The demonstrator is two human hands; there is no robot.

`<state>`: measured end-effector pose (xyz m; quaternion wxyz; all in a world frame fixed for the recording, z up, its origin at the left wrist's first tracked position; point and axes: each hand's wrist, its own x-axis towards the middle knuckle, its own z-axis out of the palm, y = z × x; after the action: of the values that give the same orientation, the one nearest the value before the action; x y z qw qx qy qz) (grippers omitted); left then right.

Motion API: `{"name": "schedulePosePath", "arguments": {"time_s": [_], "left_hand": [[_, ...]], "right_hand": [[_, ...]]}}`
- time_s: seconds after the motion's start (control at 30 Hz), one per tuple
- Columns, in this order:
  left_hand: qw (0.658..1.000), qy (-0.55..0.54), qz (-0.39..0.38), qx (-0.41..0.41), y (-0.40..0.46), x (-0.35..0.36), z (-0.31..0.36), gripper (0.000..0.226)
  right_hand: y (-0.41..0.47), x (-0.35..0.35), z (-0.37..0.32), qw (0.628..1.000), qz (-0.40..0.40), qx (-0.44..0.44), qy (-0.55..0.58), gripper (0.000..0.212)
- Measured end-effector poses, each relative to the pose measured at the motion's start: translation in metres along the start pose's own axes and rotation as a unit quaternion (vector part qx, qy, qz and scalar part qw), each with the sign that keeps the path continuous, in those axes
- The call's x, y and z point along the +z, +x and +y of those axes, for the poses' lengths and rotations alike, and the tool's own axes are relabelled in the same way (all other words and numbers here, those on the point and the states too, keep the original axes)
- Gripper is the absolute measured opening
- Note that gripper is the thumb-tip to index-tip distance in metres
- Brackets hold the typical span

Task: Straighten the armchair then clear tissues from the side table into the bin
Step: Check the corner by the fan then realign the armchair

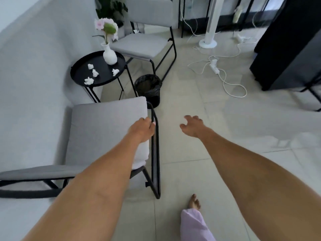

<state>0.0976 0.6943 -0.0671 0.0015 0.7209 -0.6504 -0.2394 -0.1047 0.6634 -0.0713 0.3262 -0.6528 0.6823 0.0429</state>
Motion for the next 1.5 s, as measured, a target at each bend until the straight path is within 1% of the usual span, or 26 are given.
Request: {"name": "schedulePosePath", "arguments": {"time_s": [0.13, 0.27, 0.33, 0.43, 0.57, 0.73, 0.87, 0.93, 1.0, 1.07, 1.17, 1.27, 1.37, 1.43, 1.5], "left_hand": [[0.998, 0.015, -0.041, 0.038, 0.053, 0.000, 0.073, 0.042], [0.996, 0.013, -0.031, 0.080, 0.111, -0.014, 0.138, 0.046], [0.996, 0.012, -0.032, 0.082, 0.140, -0.019, 0.157, 0.047], [0.997, 0.011, -0.030, 0.068, 0.180, -0.022, 0.172, 0.048], [0.996, 0.024, -0.036, 0.081, 0.229, -0.020, 0.190, 0.045], [0.998, 0.025, -0.015, 0.061, 0.320, -0.047, 0.205, 0.045], [0.997, 0.052, -0.018, 0.049, 0.391, -0.083, 0.220, 0.047], [0.997, 0.063, -0.011, 0.049, 0.425, -0.100, 0.234, 0.047], [0.996, 0.070, -0.023, 0.059, 0.456, -0.111, 0.250, 0.047], [0.993, 0.088, -0.030, 0.076, 0.489, -0.119, 0.265, 0.049], [0.991, 0.103, -0.043, 0.078, 0.557, -0.132, 0.294, 0.052], [0.990, 0.111, -0.035, 0.077, 0.614, -0.144, 0.325, 0.053], [0.990, 0.120, -0.023, 0.077, 0.680, -0.155, 0.360, 0.051], [0.992, 0.094, -0.042, 0.070, 0.716, -0.162, 0.381, 0.052], [0.993, 0.083, -0.043, 0.069, 0.749, -0.170, 0.394, 0.051]], "right_hand": [[0.029, -0.057, 0.046, 0.999, 0.007, 0.038, -0.007, 0.060], [0.072, -0.110, 0.077, 0.998, 0.024, 0.056, -0.009, 0.057], [0.092, -0.132, 0.082, 0.998, 0.020, 0.055, -0.013, 0.057], [0.124, -0.156, 0.089, 0.999, 0.011, 0.052, -0.005, 0.055], [0.175, -0.178, 0.096, 0.998, -0.001, 0.060, -0.015, 0.056], [0.257, -0.226, 0.084, 0.998, 0.000, 0.059, -0.025, 0.055], [0.322, -0.282, 0.074, 0.997, 0.000, 0.058, -0.041, 0.055], [0.355, -0.310, 0.073, 0.998, 0.014, 0.059, -0.032, 0.055], [0.380, -0.332, 0.073, 0.998, 0.019, 0.054, -0.030, 0.055], [0.405, -0.352, 0.074, 0.998, 0.014, 0.054, -0.028, 0.056], [0.465, -0.390, 0.083, 0.997, 0.009, 0.065, -0.030, 0.057], [0.523, -0.423, 0.087, 0.997, 0.008, 0.057, -0.047, 0.057], [0.587, -0.467, 0.089, 0.997, 0.033, 0.045, -0.053, 0.056], [0.626, -0.498, 0.092, 0.997, 0.021, 0.040, -0.057, 0.058], [0.665, -0.525, 0.091, 0.997, 0.019, 0.042, -0.066, 0.057]]}}
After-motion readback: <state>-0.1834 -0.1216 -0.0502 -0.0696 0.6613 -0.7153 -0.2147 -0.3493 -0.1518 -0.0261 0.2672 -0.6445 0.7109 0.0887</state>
